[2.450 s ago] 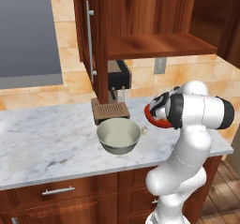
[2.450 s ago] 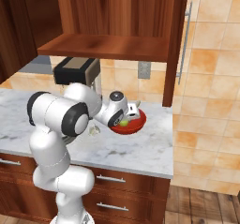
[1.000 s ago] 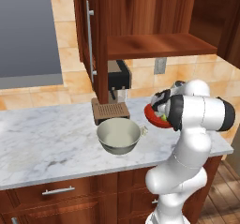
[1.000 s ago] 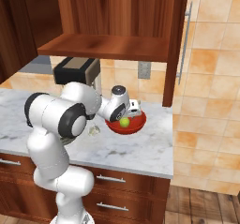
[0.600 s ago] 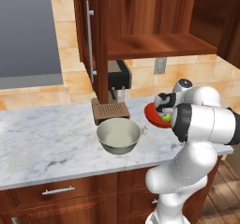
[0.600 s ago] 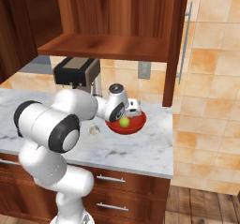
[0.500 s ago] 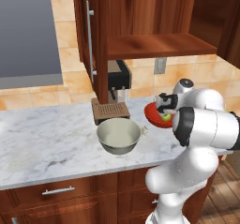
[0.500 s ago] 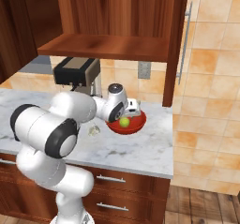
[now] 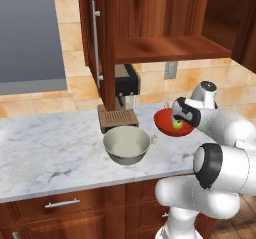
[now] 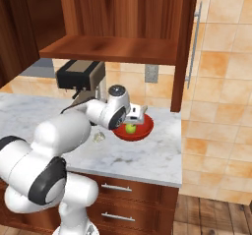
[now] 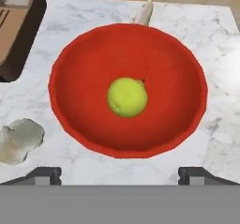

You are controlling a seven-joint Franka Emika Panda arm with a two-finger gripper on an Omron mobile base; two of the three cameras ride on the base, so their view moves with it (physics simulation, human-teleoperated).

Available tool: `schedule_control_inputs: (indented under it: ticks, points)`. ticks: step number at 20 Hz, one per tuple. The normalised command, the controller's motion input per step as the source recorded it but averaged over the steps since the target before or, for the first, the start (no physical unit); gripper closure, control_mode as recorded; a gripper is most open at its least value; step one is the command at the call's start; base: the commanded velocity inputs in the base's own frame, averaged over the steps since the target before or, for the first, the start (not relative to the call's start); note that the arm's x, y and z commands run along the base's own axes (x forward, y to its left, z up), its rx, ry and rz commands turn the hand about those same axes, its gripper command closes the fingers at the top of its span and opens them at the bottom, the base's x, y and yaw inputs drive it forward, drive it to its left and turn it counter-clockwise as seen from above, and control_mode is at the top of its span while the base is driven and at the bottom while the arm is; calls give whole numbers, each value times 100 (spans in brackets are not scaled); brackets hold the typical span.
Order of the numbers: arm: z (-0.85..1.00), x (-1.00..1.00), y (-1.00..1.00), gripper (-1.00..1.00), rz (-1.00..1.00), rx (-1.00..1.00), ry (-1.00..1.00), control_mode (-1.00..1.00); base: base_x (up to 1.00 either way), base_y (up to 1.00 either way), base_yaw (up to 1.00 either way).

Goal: Pick both bowls and place them on the counter. Then place the garlic in one bowl and place the pear in the other bowl.

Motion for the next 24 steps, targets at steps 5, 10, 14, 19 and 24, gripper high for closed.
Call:
schedule_control_inputs:
  ticks: [5, 10, 14, 19, 24]
  points:
    - [25, -48, 31, -100, -18, 11, 0, -100, 0, 0, 0]
    - [6, -42, 49, -100, -24, 8, 0, -100, 0, 0, 0]
    - [0, -23, 51, -100, -24, 9, 1, -100, 0, 0, 0]
    - [-14, 0, 36, -100, -17, 10, 0, -100, 0, 0, 0]
    - [-17, 2, 28, -100, -16, 14, 0, -100, 0, 0, 0]
